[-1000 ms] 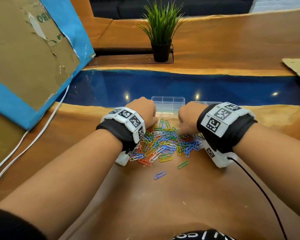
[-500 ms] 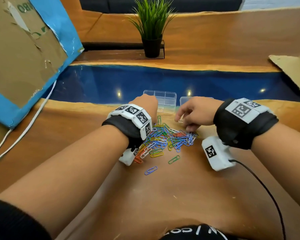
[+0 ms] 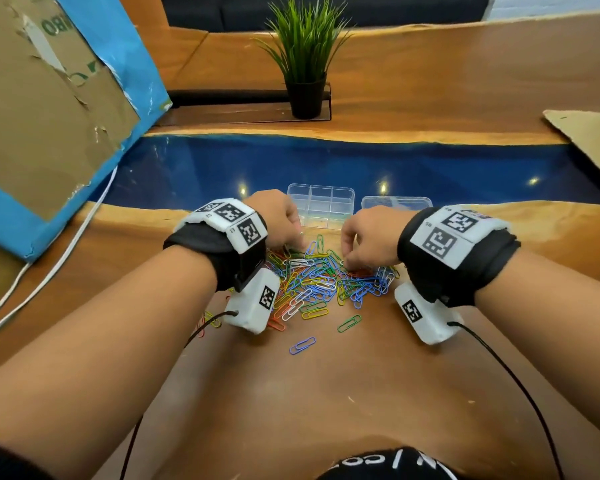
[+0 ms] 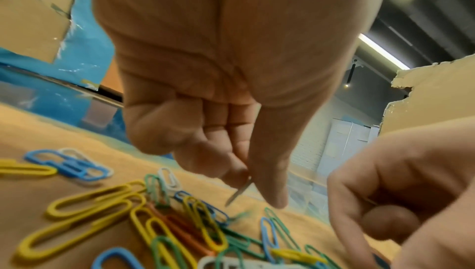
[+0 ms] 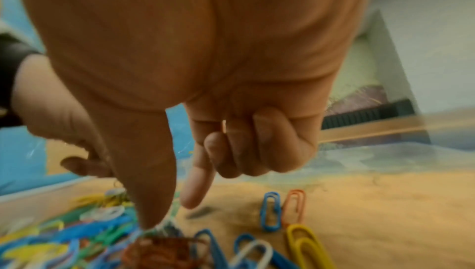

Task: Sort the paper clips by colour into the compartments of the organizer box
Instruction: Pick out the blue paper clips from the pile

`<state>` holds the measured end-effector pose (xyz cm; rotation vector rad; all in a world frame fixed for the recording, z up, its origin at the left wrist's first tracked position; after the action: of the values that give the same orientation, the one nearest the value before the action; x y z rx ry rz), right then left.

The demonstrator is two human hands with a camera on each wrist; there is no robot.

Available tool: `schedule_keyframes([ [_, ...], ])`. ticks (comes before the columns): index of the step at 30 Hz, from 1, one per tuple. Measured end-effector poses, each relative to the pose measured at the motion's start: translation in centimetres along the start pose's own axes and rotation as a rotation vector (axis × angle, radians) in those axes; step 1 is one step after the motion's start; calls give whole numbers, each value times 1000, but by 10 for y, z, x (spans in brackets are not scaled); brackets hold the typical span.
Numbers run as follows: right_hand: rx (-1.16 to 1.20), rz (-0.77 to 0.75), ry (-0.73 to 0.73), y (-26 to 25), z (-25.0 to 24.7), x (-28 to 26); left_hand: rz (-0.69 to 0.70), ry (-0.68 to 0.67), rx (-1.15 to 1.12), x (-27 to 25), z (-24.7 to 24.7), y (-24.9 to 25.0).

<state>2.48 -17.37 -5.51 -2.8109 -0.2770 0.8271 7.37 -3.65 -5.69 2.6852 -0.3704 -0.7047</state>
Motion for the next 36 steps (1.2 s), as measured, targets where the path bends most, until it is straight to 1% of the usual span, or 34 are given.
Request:
schedule_keyframes([
  [6, -44, 4, -5, -1, 4, 5, 47, 8, -6, -6, -6, -4],
  [9, -9, 12, -30, 2, 5, 3, 71, -15, -46, -9, -5, -4],
  [11, 60, 17, -35, 4, 1, 2, 83, -40, -88, -10, -1, -4],
  [12, 164, 12, -38, 4, -1, 1, 83, -59, -106, -11, 1, -3],
  [13, 336, 2, -55, 4, -1, 0, 76, -82, -107, -12, 4, -3],
  [15, 698, -33, -93, 5, 1, -1, 54, -114, -38, -13, 7, 0],
  [16, 813, -55, -108, 6, 2, -1, 51, -121, 16, -15, 8, 3],
  [17, 873, -72, -118, 7, 3, -2, 54, -123, 60, -17, 10, 6],
  [23, 968, -112, -182, 6, 14, 2, 75, -56, 245, -17, 18, 9],
  [26, 966, -138, -215, 2, 14, 1, 89, -24, 280, -15, 18, 12],
  [28, 974, -138, -202, 2, 13, 1, 100, -25, 290, -15, 19, 13],
  [32, 1024, -79, -135, 4, 11, 0, 124, -78, 205, -16, 17, 10],
  [36, 1095, 8, -54, 10, 3, 3, 91, -79, -2, -14, 9, 6],
])
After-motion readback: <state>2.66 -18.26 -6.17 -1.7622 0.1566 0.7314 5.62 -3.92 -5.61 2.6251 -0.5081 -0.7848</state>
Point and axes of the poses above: each hand's wrist, its own x-axis towards the middle knuckle, its own z-axis out of the palm, y = z × x, the point moved 5 cm from there along x, towards the middle knuckle, and after that the axes turned 7 degrees about -y, right-handed, at the moved point
